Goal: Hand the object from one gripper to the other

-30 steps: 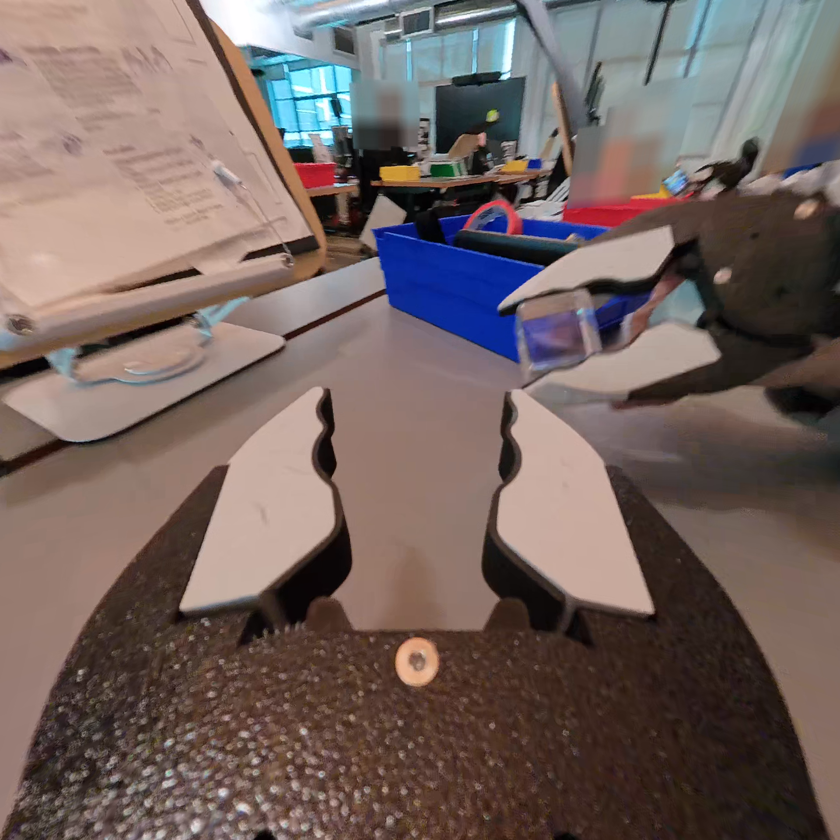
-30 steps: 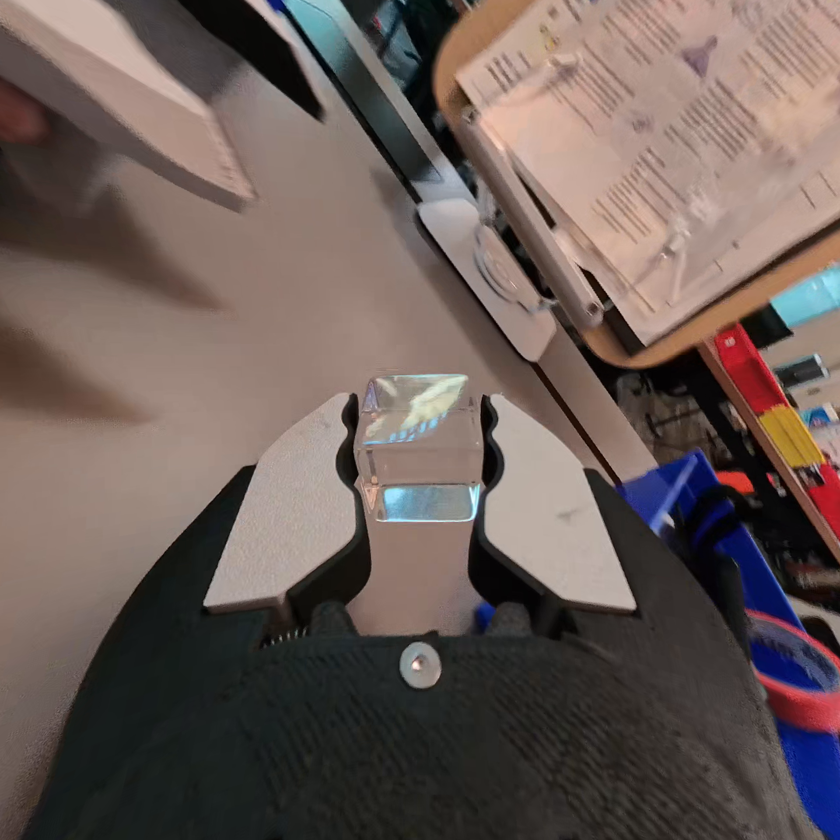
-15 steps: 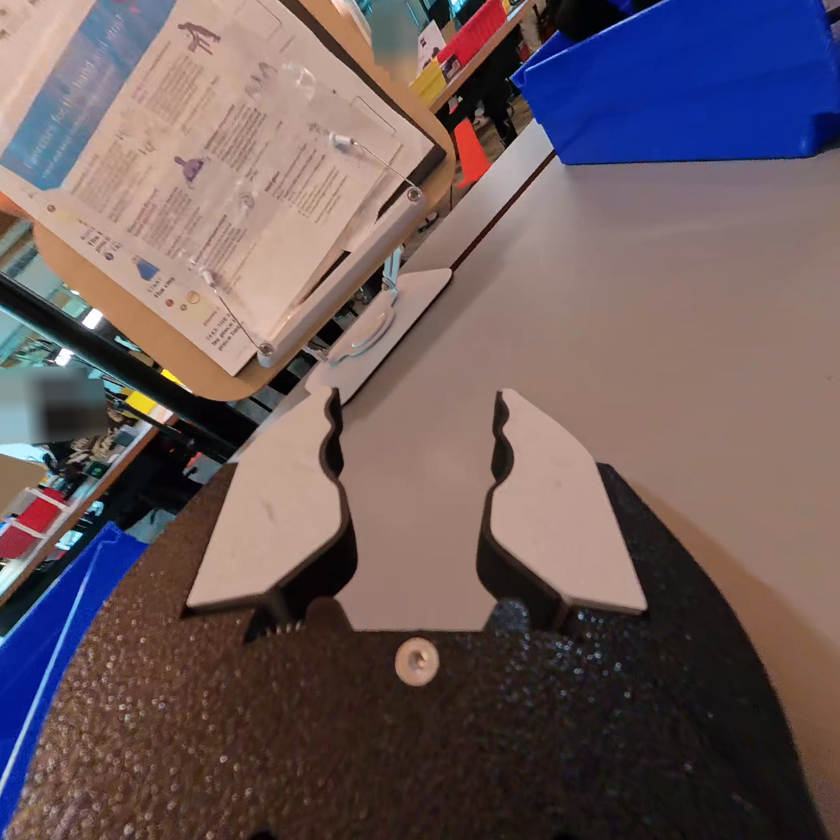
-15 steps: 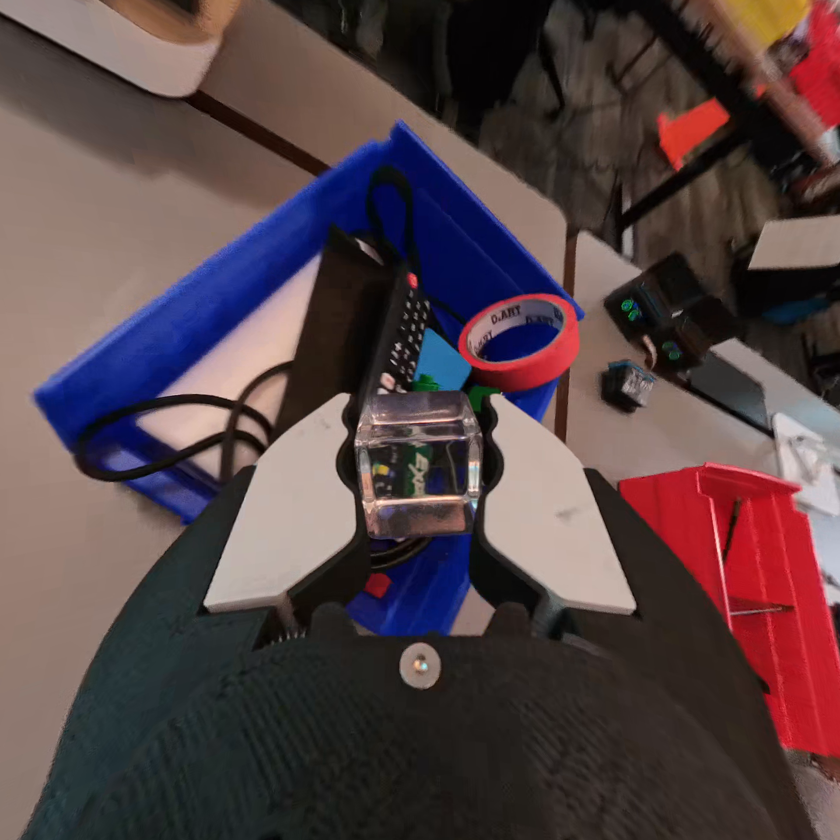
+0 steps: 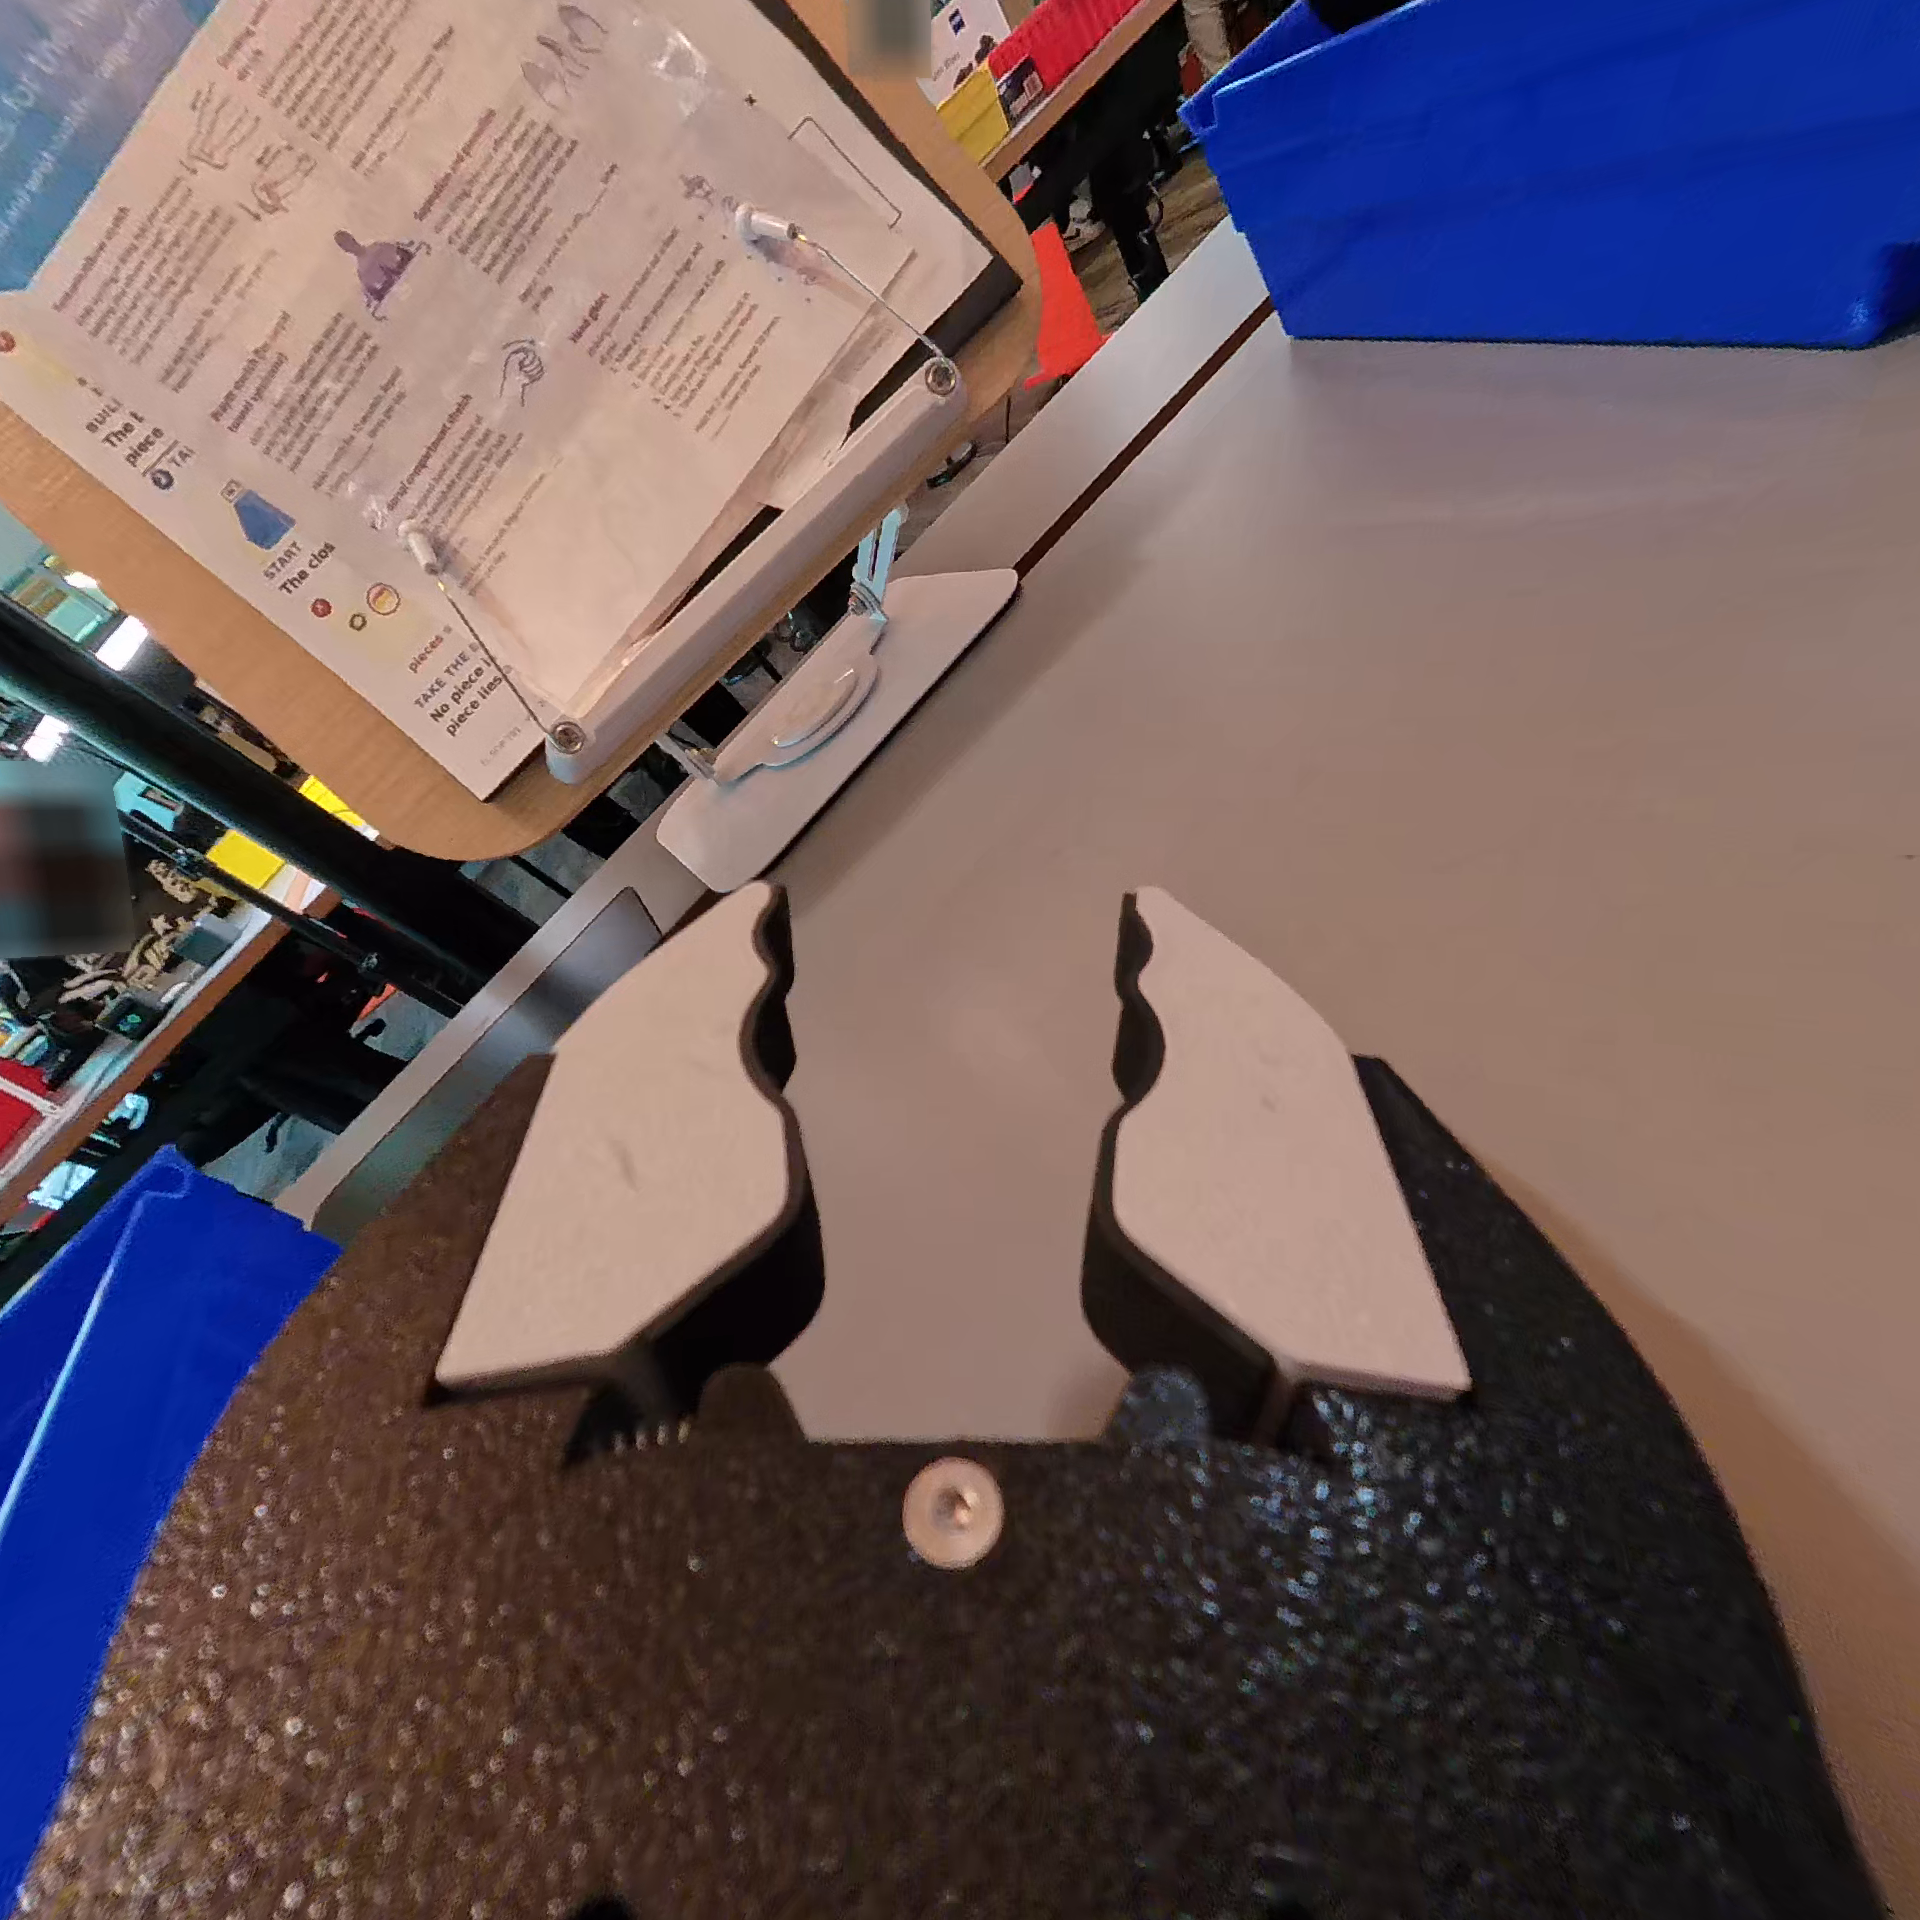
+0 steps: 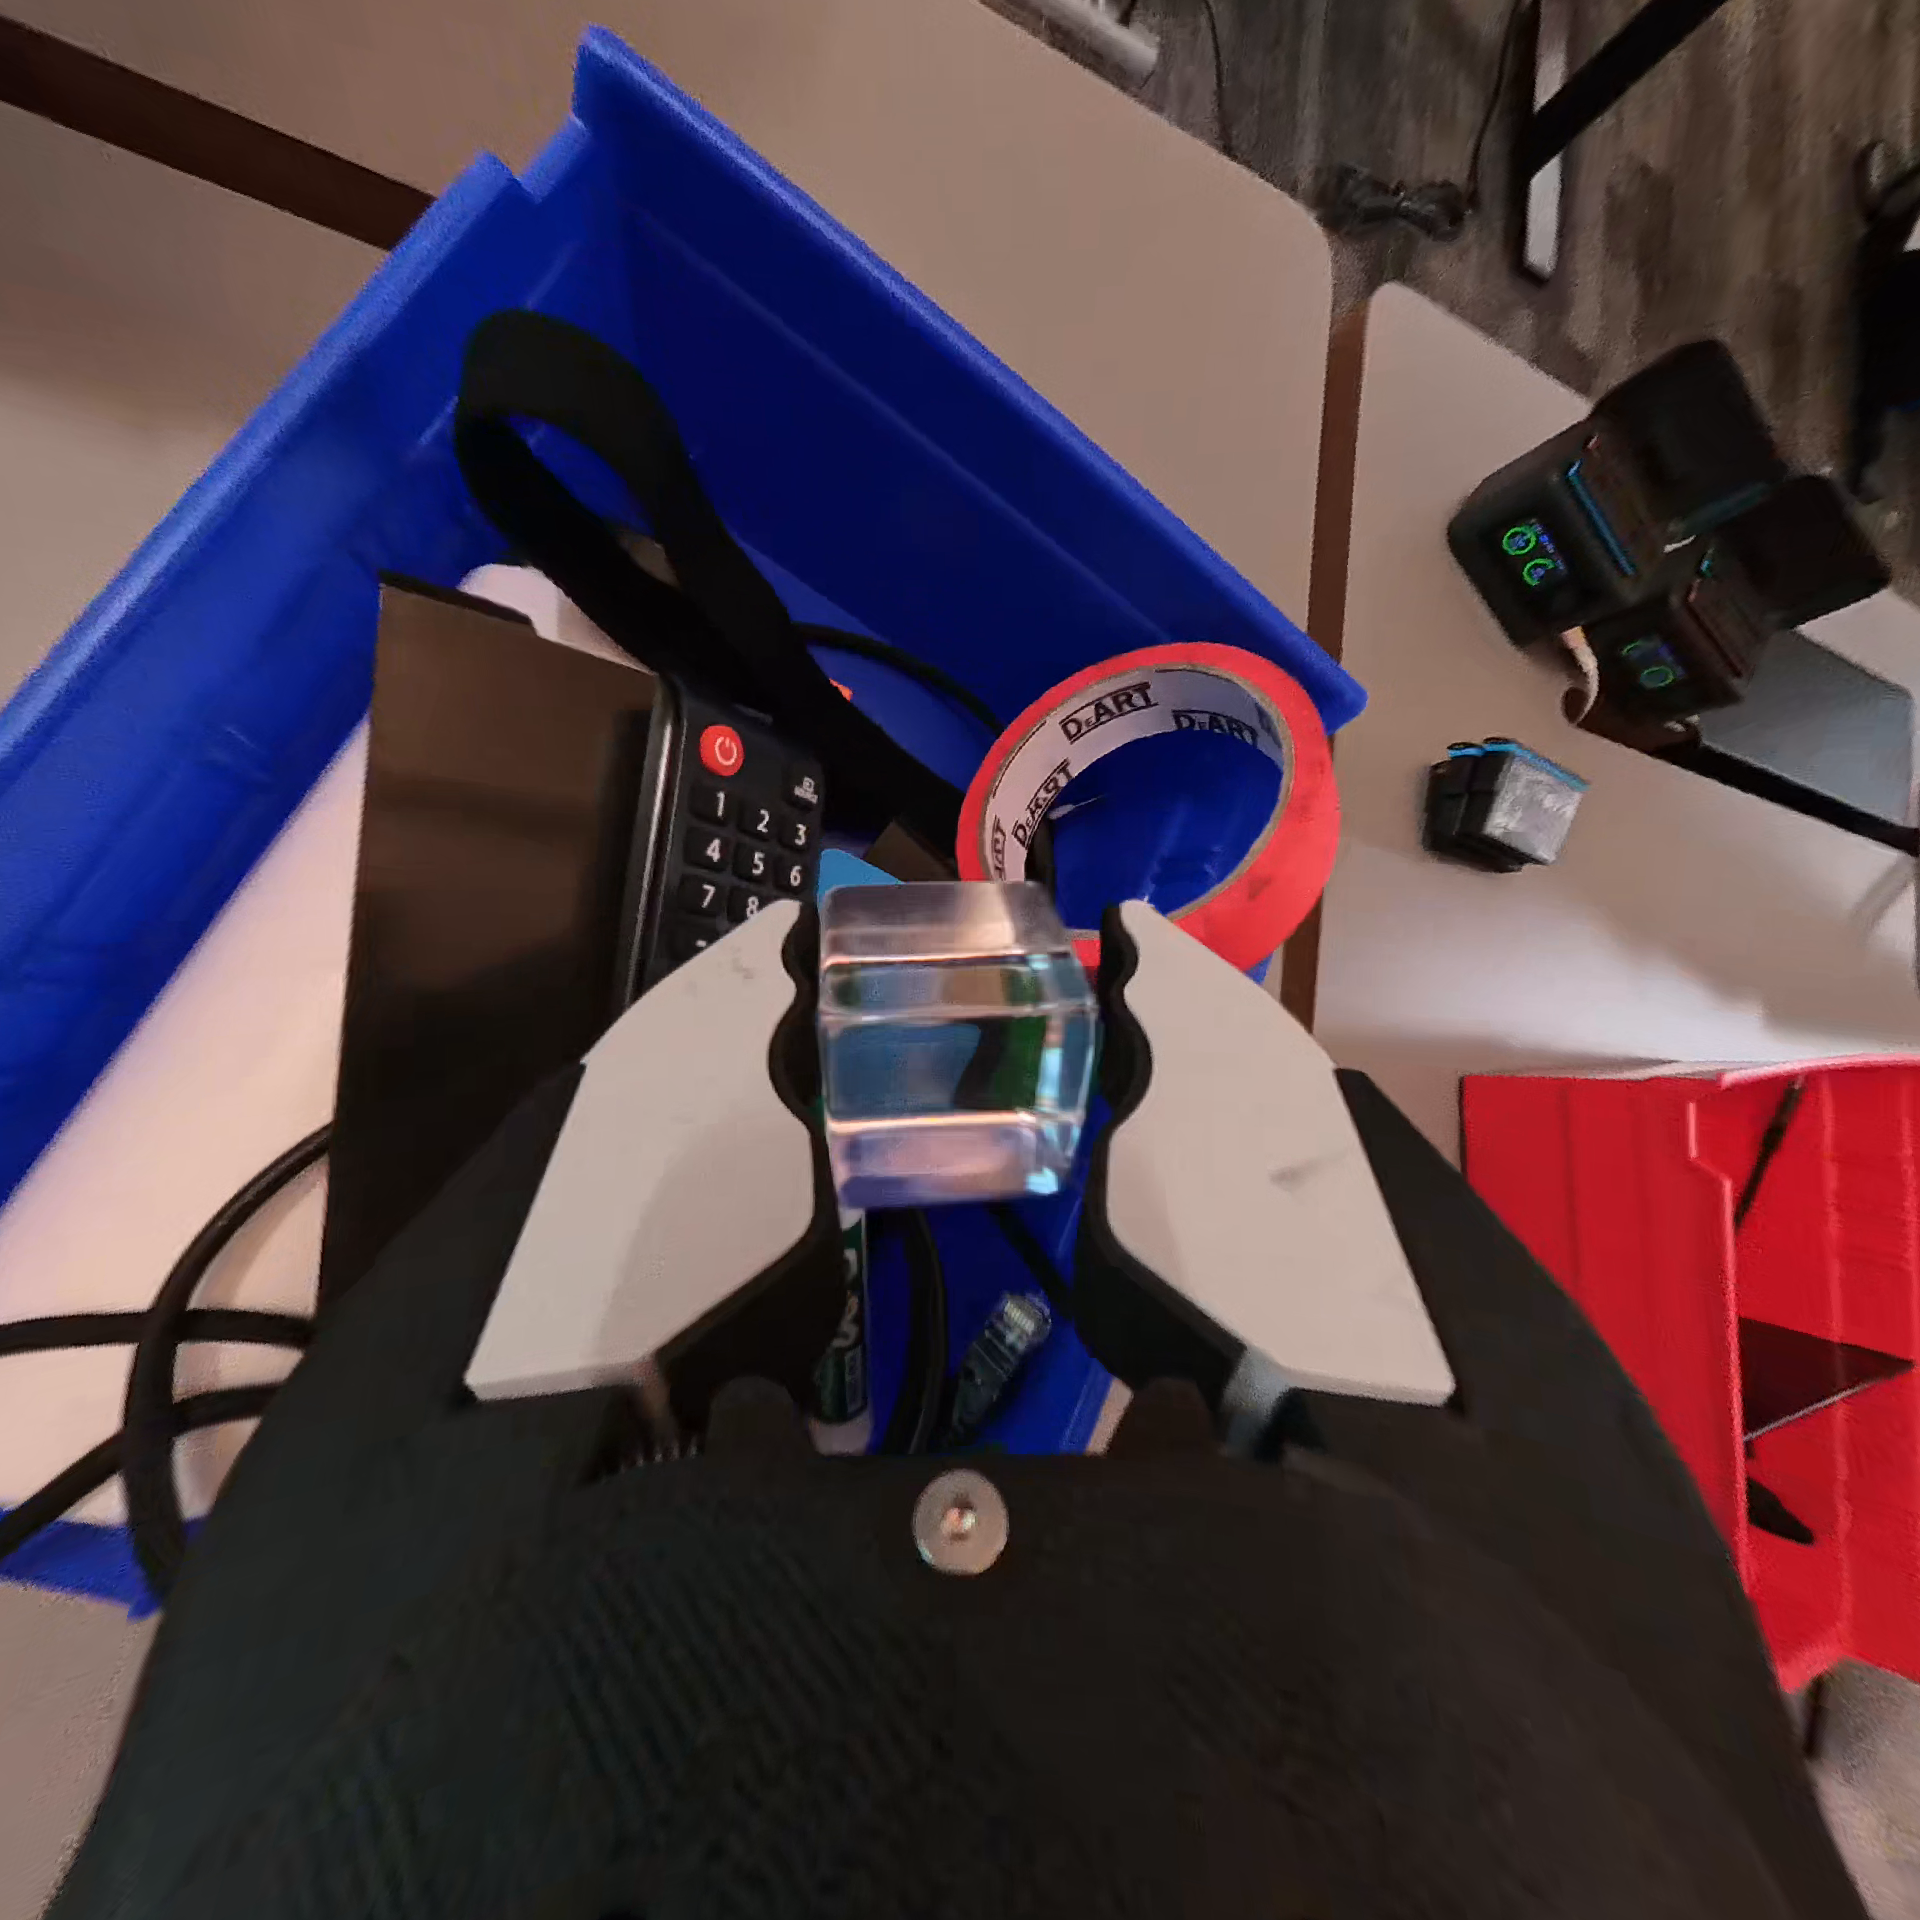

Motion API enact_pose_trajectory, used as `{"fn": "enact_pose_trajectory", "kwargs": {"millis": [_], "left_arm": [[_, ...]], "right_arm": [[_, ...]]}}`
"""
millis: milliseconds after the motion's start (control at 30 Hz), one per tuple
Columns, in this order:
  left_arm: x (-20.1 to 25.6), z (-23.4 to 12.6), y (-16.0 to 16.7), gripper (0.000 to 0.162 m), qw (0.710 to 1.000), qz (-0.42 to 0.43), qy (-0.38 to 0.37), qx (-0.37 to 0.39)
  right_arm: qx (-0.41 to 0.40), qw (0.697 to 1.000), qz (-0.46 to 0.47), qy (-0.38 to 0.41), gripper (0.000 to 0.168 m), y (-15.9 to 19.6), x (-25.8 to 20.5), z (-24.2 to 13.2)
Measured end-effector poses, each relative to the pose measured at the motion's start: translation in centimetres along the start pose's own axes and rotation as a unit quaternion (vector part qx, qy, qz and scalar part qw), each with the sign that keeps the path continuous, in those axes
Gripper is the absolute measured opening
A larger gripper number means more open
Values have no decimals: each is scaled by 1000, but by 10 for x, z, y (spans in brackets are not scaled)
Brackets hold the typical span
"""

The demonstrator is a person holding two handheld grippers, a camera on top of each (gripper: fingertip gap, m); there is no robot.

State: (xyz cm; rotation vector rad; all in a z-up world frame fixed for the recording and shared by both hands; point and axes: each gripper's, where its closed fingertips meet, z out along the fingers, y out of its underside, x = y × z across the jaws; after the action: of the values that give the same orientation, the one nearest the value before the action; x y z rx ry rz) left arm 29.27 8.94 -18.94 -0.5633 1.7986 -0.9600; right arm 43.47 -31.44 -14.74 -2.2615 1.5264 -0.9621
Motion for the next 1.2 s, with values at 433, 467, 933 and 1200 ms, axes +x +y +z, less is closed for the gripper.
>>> {"fn": "enact_pose_trajectory", "kwargs": {"millis": [433, 467, 933, 1200], "left_arm": [[-1, -5, -13, 63, 999, -35, 9, 18], [-1, -8, -18, 65, 998, -47, 12, 32], [25, -133, -91, 78, 932, -314, 131, 126], [53, -211, -136, 115, 931, -291, 162, 150]], "right_arm": [[178, 983, 3, -49, 85, 21, -59, -111], [198, 979, -1, -46, 87, 31, -72, -121], [283, 958, 41, -13, 104, 85, -228, -166], [289, 957, -19, 9, 106, 59, -288, -197]]}}
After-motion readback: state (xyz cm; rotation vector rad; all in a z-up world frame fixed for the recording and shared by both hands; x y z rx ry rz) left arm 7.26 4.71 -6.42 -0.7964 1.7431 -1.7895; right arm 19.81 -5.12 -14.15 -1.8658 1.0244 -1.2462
